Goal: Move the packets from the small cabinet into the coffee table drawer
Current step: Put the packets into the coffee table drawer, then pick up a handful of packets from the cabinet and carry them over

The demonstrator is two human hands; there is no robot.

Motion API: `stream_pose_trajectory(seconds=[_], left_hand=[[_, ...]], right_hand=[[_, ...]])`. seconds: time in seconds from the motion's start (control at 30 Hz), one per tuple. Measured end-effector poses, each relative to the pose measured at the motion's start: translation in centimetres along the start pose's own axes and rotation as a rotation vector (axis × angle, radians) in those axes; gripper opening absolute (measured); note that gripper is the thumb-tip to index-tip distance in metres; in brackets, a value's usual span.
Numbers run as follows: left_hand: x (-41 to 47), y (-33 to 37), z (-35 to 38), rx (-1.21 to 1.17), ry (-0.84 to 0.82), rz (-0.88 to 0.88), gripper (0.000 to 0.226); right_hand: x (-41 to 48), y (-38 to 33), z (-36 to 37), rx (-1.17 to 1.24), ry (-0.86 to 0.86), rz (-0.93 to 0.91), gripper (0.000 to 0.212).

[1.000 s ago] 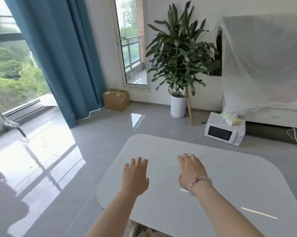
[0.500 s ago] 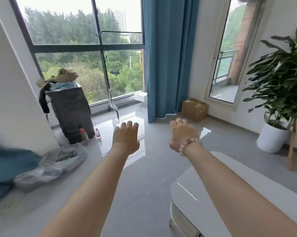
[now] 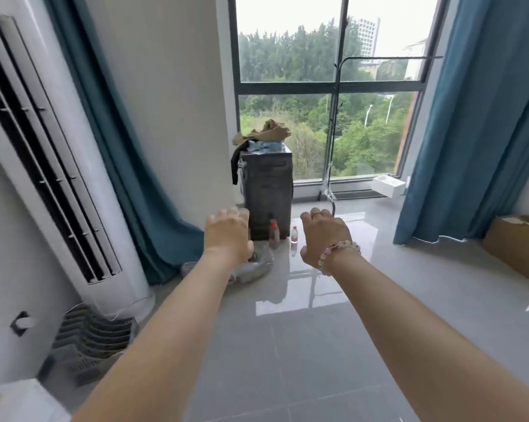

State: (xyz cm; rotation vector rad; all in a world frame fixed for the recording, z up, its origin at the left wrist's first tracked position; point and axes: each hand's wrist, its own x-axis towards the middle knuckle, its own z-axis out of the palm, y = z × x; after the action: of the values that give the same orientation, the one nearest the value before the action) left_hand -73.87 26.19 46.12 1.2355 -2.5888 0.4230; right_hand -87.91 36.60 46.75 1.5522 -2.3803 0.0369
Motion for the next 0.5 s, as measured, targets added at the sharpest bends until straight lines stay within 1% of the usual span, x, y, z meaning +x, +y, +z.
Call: stream_pose_trajectory(seconds=[0.27,0.5], left_hand=[[0.3,-12.9,3.6,0.133,-0.084,-0.309,0.053],[2.0,-22.6,4.5,0.178,-0.075,-0.540,0.045]], right_hand=[[10.3,-12.6,1.0,0.107,0.036,-0.343,0.055],[19.7,-22.8,-0.3,0.166,0.110,-0.607,0.046]])
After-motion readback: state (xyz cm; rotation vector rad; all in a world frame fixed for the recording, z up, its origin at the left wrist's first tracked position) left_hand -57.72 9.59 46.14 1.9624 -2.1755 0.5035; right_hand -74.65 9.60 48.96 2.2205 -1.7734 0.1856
